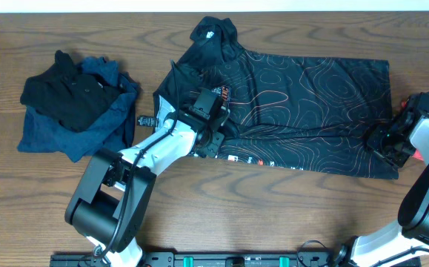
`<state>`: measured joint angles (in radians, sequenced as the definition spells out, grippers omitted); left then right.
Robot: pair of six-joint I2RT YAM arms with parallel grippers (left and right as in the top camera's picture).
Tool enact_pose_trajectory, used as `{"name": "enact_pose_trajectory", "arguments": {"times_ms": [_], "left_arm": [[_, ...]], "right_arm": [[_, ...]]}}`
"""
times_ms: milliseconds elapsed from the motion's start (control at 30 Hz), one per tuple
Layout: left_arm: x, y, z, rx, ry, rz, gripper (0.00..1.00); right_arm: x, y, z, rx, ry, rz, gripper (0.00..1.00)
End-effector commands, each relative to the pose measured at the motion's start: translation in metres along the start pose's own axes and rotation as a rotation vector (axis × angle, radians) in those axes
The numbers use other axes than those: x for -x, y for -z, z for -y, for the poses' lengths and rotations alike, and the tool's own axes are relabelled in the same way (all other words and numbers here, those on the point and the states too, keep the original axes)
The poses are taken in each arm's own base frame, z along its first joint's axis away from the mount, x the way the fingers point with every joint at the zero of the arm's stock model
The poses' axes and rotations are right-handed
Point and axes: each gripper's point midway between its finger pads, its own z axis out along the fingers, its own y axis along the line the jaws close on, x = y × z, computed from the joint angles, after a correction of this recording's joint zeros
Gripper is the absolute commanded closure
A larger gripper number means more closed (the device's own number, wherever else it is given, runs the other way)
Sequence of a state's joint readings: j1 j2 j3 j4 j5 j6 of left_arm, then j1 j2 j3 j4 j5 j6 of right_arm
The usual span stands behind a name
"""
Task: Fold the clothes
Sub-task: 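Fold the left sleeve inward toward the shirt center with the left gripper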
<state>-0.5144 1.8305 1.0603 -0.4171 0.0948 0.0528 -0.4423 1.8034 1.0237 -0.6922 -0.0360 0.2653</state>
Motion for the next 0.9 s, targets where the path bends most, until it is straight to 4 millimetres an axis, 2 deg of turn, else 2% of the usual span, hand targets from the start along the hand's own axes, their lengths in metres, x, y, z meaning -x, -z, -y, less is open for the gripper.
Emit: {"name": "enact_pose_trajectory", "arguments": {"times_ms": [0,133,300,467,567,867], "left_arm": [[0.04,0.021,-0.018,0.111,-0.002,0.124,0.94],[0.068,0.034,-0.021,0.125,0.005,0.209,0.94],[0.082,0.041,-0.045,0.197,0.042,0.264,0.94],[0.074,0.04,-0.062,0.208,0.087,0.239,0.94],[0.065,0.037,-0.056,0.169,0.084,0.199,0.94],[0.068,0.037,-0.053,0.149,0.082,0.21,0.93]], "right_arm": [[-0.006,-0.006,0.006,-0.038,0.02,-0.02,0.69],[-0.006,-0.006,0.006,-0.038,0.02,-0.02,0.69],[-0.006,-0.006,0.006,-0.038,0.02,-0.02,0.69],[-0.006,-0.006,0.006,-0.038,0.02,-0.019,0.69],[-0.006,-0.006,0.006,-0.038,0.02,-0.018,0.69],[-0.006,-0.006,0.006,-0.038,0.02,-0.018,0.69]]}}
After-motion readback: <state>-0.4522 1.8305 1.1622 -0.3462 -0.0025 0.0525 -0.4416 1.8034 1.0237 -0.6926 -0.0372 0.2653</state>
